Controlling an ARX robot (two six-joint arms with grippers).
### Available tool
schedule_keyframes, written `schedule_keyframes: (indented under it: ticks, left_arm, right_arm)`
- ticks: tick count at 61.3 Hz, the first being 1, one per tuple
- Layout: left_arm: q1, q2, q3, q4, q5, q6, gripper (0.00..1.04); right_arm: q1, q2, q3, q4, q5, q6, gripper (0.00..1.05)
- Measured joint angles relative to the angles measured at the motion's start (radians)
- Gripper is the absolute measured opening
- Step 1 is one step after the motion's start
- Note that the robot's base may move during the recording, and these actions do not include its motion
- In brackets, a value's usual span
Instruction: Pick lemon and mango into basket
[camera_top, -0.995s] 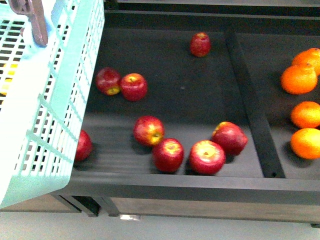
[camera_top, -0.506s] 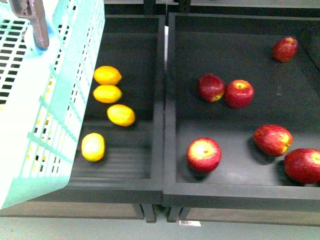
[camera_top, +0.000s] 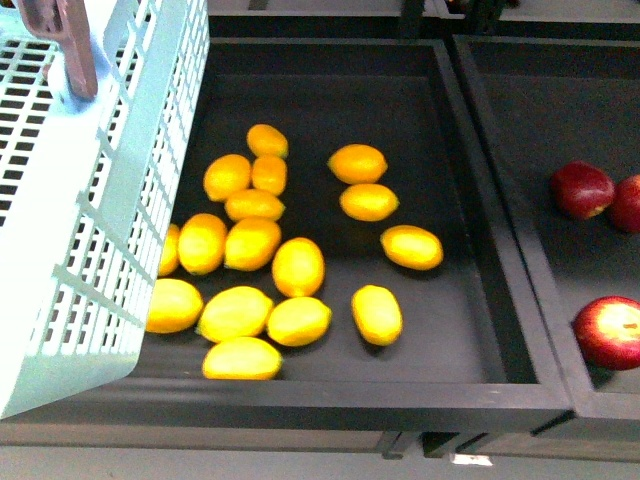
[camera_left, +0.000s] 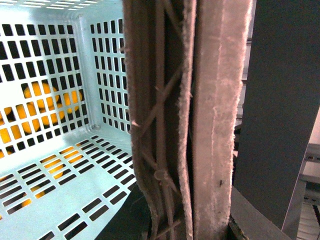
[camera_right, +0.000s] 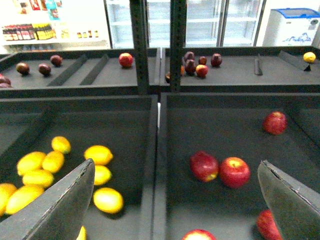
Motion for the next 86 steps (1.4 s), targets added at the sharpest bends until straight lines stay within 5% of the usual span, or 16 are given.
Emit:
schedule_keyframes:
  ticks: [41,46,54,61,86]
  left_arm:
    - [0.003,0.0,0.0,-0.001,-0.001,0.003,0.19]
    - [0.001,0.062,0.098,-0.224,-0.072,0.092,0.19]
    - [0.001,0.204,0.282,-0.497,-0.128,0.568,0.19]
    - [-0.015,0.317,0.35,-0.453,-0.061,0.701,0.19]
    - [-0.149,0.626,0.534,-0.241,0.273,0.679,0.17]
  right_arm:
    - [-0.001,0.001,0.0,-0.002,-0.008,-0.001,0.96]
    - [-0.001,0.0,0.0,-0.001,-0.009,0.0,0.96]
    - [-0.001,0.0,0.0,-0.001,-0.004,0.0,0.96]
    - [-0.001,0.0,0.0,-0.001,-0.002,0.0,0.96]
    - [-0.001,0.0,0.0,-0.001,-0.001,0.0,0.96]
